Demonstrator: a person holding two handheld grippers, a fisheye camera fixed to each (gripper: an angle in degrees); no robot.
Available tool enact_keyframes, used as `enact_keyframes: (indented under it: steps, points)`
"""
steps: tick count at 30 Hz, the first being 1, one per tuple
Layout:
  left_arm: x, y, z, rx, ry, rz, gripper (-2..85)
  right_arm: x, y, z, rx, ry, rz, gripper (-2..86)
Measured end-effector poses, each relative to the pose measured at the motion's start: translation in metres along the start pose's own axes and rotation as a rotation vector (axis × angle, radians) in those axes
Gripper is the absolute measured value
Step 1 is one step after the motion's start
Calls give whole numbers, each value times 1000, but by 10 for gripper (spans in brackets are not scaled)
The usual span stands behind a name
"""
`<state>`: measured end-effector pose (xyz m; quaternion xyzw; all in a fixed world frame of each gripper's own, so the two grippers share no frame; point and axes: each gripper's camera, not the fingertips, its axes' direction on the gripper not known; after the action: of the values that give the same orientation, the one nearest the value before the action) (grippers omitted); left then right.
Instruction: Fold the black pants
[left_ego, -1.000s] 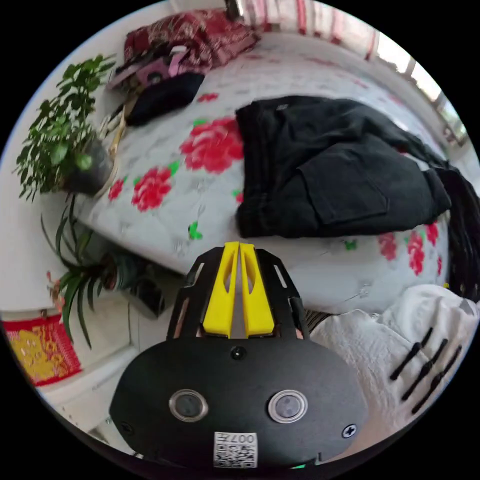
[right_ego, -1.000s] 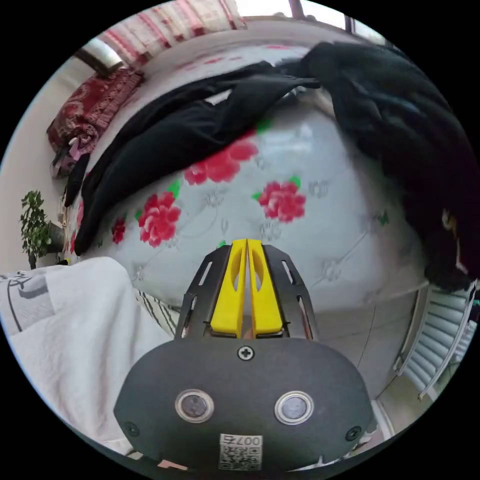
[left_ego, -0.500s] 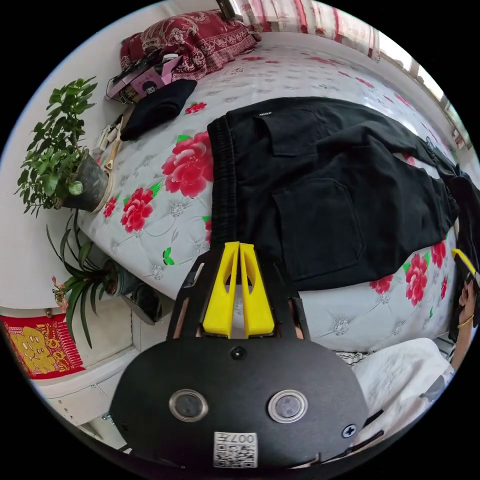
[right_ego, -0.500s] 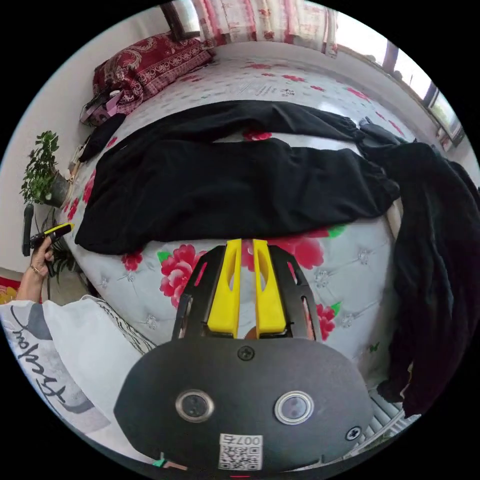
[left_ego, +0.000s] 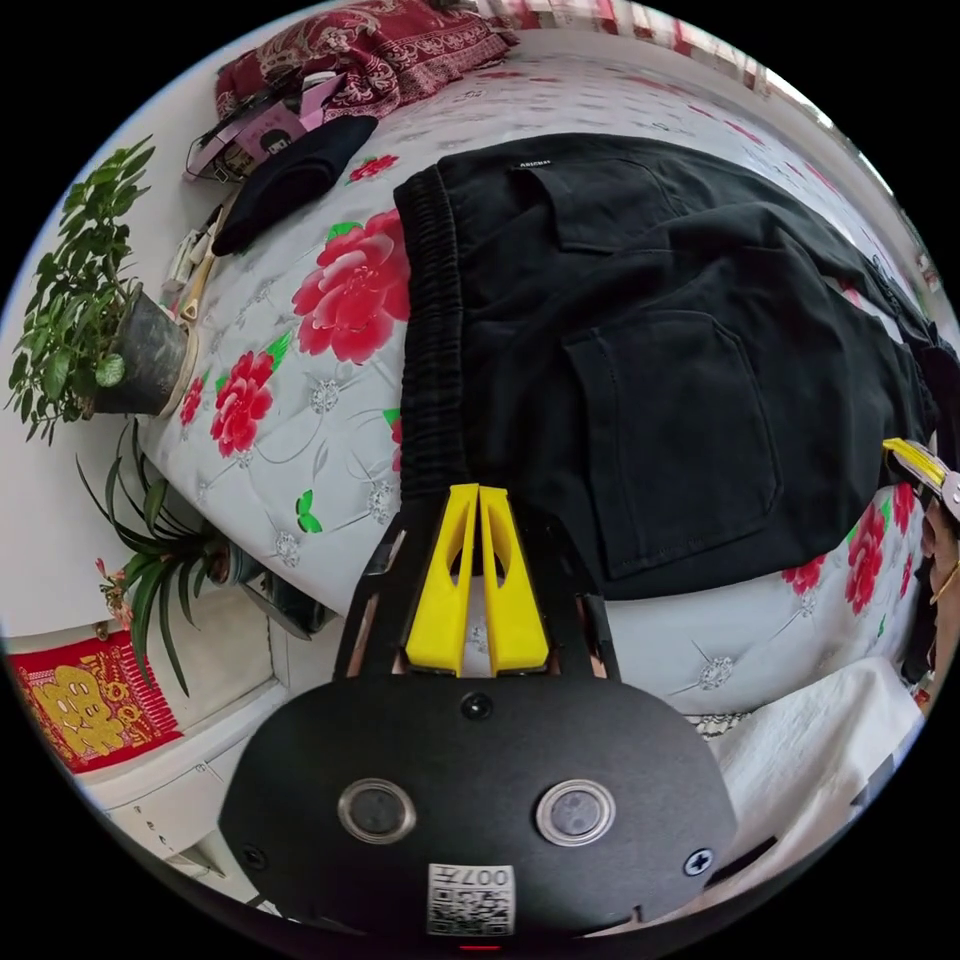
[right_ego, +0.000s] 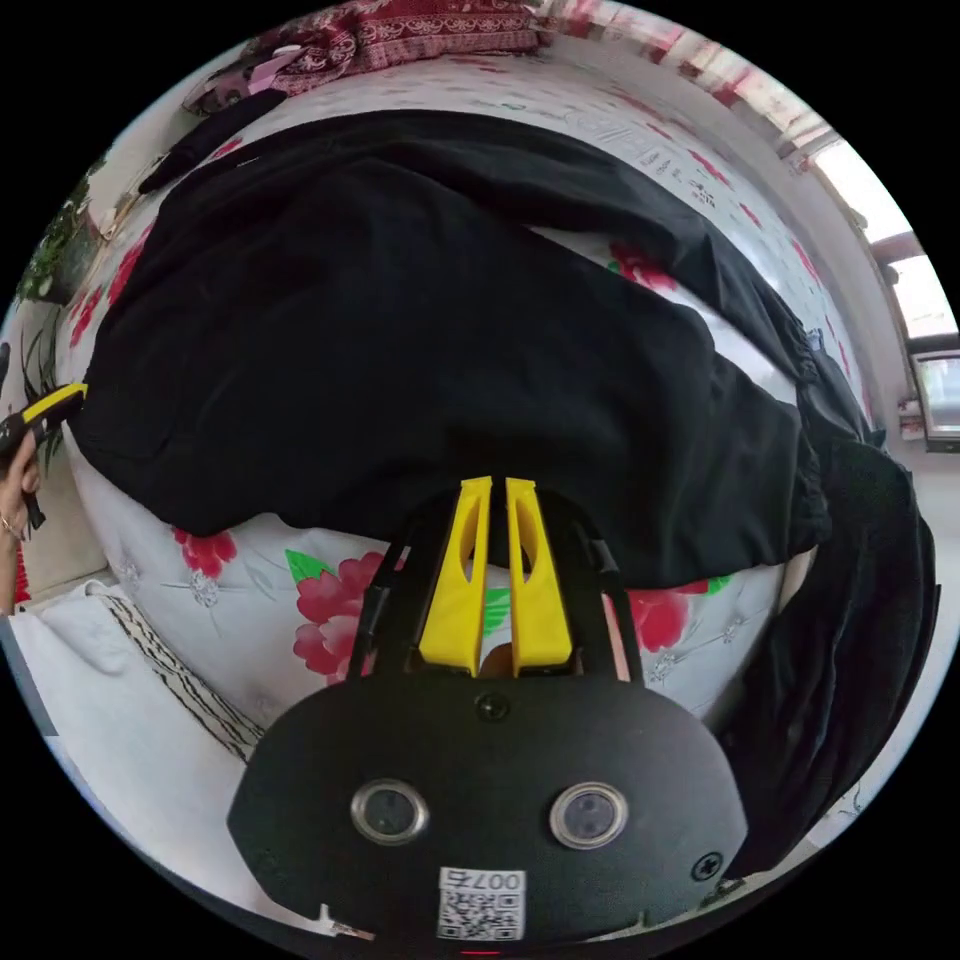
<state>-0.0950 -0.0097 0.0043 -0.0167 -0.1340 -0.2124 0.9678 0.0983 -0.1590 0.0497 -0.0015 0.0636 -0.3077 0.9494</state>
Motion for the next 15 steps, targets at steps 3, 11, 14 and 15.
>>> enact_keyframes:
  steps: [3,11,14,15]
  points:
    - [-3,-7,-1,14,1,-14,-10,-17,0,-2,11,90,-18,1]
    - [-14,-22,-2,24,14,-8,-10,-40,-6,-6,-22,189,35,-1]
    - [-15,-29,-2,29,-18,14,-10,-41,-2,-9,-23,182,36,-2]
    - [-16,-30,-2,30,-25,19,-10,-42,0,-10,-27,177,37,-2]
